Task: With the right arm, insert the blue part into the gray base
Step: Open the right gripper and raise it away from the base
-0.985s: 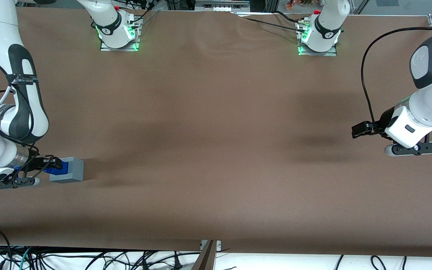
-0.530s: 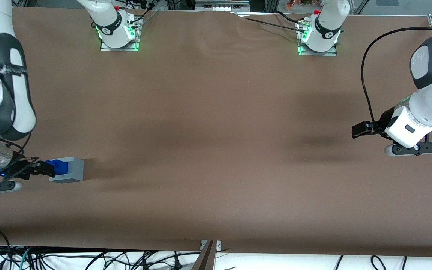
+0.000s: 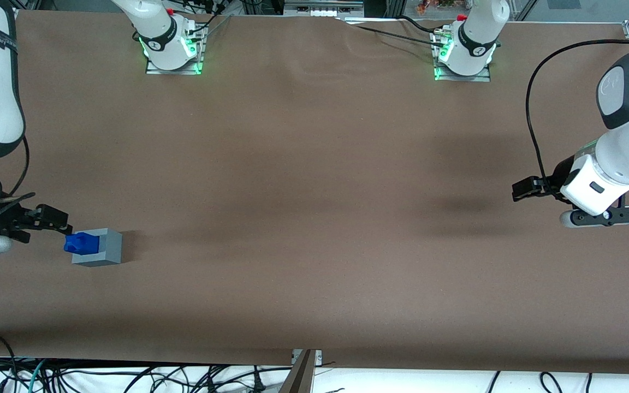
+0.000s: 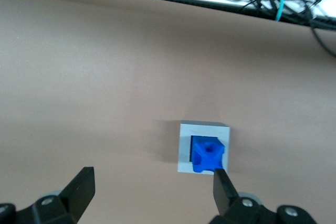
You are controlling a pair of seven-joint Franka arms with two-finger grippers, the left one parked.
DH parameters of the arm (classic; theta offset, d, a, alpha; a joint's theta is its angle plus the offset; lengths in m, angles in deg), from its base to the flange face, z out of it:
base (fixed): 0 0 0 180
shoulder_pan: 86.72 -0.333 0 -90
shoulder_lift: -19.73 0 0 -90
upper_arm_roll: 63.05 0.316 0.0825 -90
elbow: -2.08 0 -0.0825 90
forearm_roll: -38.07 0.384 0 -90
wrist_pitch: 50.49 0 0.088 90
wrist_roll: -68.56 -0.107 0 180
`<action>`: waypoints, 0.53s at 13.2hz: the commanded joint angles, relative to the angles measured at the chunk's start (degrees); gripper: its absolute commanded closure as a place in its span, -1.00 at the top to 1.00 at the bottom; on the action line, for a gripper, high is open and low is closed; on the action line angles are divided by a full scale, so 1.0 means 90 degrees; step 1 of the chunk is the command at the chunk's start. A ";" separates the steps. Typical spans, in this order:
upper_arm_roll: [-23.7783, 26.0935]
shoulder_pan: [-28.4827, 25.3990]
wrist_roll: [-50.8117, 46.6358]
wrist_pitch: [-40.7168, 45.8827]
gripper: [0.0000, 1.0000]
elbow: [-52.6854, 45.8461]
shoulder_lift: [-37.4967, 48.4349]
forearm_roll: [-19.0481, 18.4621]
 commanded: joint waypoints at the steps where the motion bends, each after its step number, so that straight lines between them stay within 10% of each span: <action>1: 0.0039 -0.0024 0.0114 0.0098 1.00 0.0154 0.0467 -0.0337; 7: 0.0039 -0.0024 0.0045 0.0389 1.00 0.0827 0.1424 -0.0367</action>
